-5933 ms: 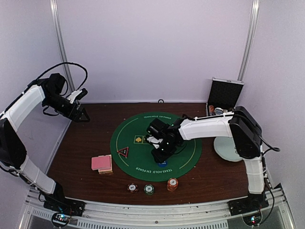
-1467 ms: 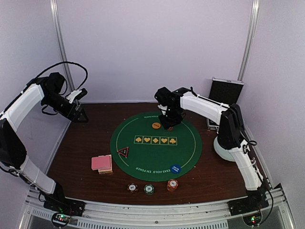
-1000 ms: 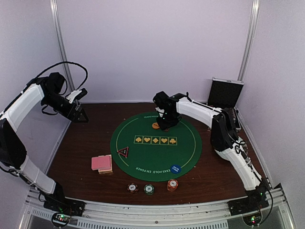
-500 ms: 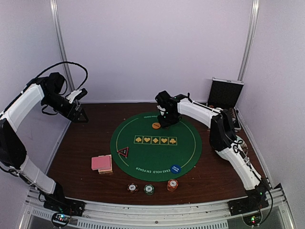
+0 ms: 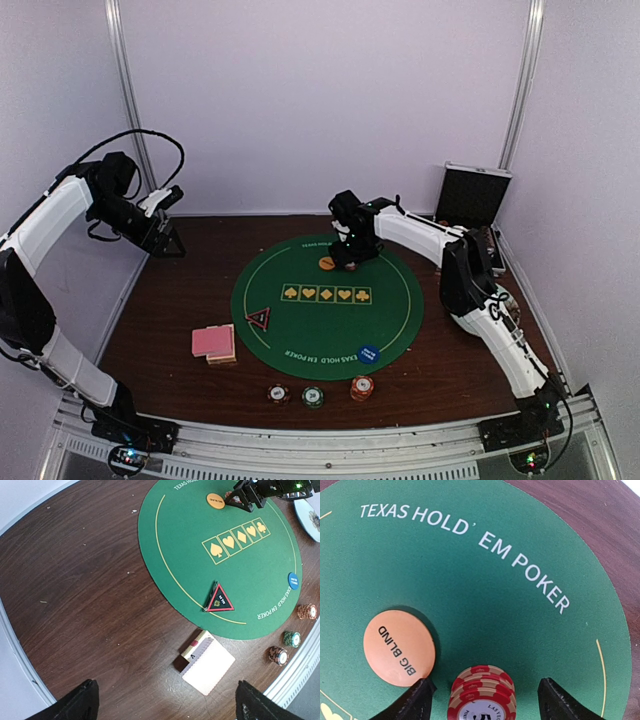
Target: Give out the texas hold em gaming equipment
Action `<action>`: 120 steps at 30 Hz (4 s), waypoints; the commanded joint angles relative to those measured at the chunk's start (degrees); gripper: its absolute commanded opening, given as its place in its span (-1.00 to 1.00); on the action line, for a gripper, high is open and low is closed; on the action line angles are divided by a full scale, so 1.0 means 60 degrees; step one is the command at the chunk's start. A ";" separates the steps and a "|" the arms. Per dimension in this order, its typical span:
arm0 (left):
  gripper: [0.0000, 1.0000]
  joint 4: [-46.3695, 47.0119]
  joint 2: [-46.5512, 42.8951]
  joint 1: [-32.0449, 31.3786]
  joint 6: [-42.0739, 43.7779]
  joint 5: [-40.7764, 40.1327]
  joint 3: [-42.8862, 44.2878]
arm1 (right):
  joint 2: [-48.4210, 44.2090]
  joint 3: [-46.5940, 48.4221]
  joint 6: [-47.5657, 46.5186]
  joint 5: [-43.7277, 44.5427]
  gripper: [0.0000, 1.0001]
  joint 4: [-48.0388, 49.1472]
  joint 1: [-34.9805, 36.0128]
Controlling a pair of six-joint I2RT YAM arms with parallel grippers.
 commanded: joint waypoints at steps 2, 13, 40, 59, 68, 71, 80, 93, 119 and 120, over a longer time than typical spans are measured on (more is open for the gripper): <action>0.95 0.0011 -0.0240 0.0070 0.0116 0.0085 0.0071 | -0.1002 0.0218 -0.0082 0.0018 0.54 -0.0178 0.0004; 0.95 0.0008 -0.0487 0.0070 0.0054 0.0119 -0.0037 | -0.5894 -0.5981 0.0282 0.0662 0.67 0.0434 0.1905; 0.95 -0.0239 -0.0530 0.0070 0.0286 0.0177 -0.0025 | -0.7874 -1.0853 0.2809 -0.0475 0.80 -0.0563 0.5714; 0.95 -0.0314 -0.0445 0.0071 0.0330 0.0033 0.0151 | -0.7276 -1.1133 0.2666 -0.1055 0.39 0.0020 0.5710; 0.95 -0.0312 -0.0474 0.0070 0.0334 0.0004 0.0224 | -0.7229 -1.1176 0.2670 -0.1071 0.15 0.0069 0.5707; 0.95 -0.0311 -0.0456 0.0070 0.0334 -0.0029 0.0210 | -0.7306 -1.1173 0.2692 -0.1024 0.04 0.0036 0.5707; 0.95 -0.0313 -0.0445 0.0070 0.0315 -0.0001 0.0174 | -0.7530 -1.1032 0.2701 -0.0879 -0.24 -0.0241 0.5708; 0.95 -0.0234 -0.0433 0.0070 0.0305 0.0083 0.0094 | -0.7738 -0.9864 0.2479 -0.0548 -0.41 -0.1585 0.5706; 0.95 0.0025 -0.0549 0.0070 0.0172 0.0217 -0.0127 | -0.0543 0.0362 0.0818 -0.0789 -0.45 -0.2110 0.4857; 0.95 0.0026 -0.0588 0.0070 0.0185 0.0193 -0.0138 | -0.0504 0.0345 0.0836 -0.0804 -0.45 -0.2014 0.4800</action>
